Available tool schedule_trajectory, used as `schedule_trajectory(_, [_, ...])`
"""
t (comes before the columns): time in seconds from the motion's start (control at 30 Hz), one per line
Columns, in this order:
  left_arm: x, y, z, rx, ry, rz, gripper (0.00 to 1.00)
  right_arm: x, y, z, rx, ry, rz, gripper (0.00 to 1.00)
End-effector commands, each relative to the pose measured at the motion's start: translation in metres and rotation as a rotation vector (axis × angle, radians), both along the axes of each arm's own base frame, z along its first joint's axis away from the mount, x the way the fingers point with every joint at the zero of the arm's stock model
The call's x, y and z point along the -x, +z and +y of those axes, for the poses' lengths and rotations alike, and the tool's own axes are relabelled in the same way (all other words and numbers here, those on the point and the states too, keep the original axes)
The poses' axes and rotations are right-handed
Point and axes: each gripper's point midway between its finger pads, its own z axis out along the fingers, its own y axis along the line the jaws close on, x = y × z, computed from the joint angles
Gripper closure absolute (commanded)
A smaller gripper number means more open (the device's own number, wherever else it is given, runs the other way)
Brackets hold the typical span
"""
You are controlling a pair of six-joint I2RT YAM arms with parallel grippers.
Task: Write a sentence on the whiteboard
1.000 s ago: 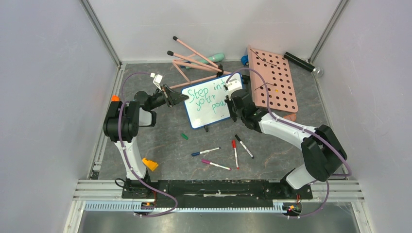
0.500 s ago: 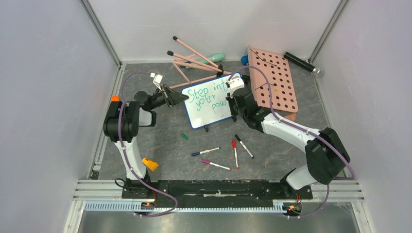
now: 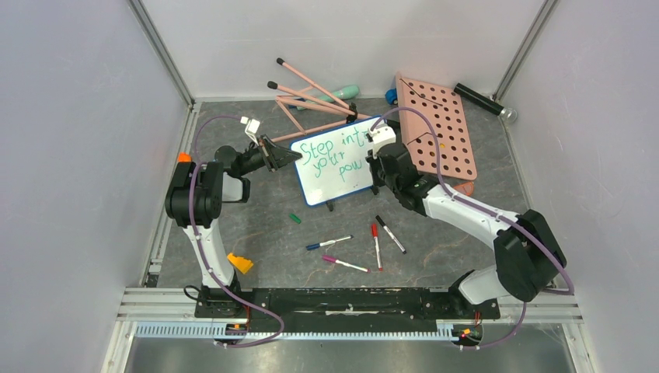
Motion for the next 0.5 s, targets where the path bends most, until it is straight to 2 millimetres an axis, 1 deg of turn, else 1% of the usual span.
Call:
schedule_trajectory(0.0, [-0.0024, 0.0091, 0.0005, -0.012, -0.013, -0.102, 0.98, -0.0098, 0.0088, 0.0076, -0.035, 0.005, -0.028, 1.00])
schedule_trajectory(0.2, [-0.0025, 0.0094, 0.0001, -0.012, -0.015, -0.103, 0.98, -0.0143, 0.0058, 0.0132, -0.033, 0.016, -0.021, 1.00])
schedule_trajectory(0.47, [-0.0024, 0.0091, 0.0000, -0.011, -0.016, -0.101, 0.98, -0.0193, 0.0024, 0.0114, -0.022, -0.006, -0.022, 1.00])
